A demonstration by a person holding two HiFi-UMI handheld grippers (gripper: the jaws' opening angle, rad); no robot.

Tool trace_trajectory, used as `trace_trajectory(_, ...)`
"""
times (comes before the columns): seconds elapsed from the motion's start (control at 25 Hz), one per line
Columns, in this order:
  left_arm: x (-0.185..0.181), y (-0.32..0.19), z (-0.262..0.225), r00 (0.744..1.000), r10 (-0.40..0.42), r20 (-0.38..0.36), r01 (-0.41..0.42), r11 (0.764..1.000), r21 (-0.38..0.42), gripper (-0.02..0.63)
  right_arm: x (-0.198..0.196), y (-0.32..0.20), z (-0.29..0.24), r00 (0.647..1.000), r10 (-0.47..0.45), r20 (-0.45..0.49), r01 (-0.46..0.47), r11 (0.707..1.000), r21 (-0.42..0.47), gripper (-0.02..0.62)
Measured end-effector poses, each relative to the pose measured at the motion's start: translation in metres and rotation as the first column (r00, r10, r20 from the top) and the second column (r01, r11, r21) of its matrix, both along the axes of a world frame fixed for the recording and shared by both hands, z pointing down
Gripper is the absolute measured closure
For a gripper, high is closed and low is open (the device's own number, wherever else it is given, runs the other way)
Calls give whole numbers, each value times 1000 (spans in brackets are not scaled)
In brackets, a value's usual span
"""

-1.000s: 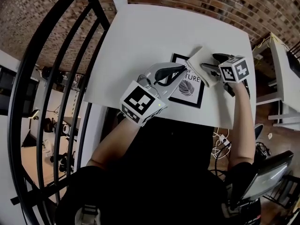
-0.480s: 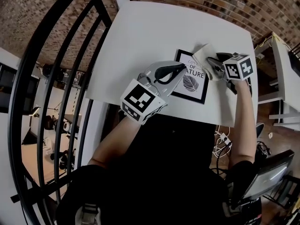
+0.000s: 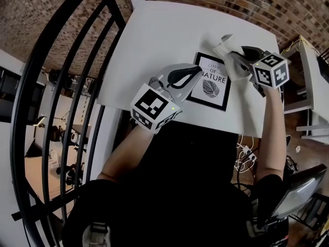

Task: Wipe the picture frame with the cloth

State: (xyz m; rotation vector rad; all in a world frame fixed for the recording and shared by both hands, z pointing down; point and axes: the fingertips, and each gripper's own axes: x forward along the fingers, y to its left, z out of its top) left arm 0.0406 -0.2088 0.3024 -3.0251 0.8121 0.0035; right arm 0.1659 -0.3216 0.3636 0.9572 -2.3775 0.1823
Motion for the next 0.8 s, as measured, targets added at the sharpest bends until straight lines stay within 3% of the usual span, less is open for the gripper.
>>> trace_trajectory(0.16,-5,2,0,1000,-17,5,17,1000,2,597,-29,-12,0,989,-67,-134,77,994,74,505)
trace_trajectory(0.36,-12,4,-1,999,-32,7,32,999,4,598,-62,-23,28,939,-131,-318,167,982,88,505)
trace_trajectory(0.8,-29,1,9,997,-72,-2,72,997,-17,598,-113,36,37,889,-278,-363,319,946,56,505)
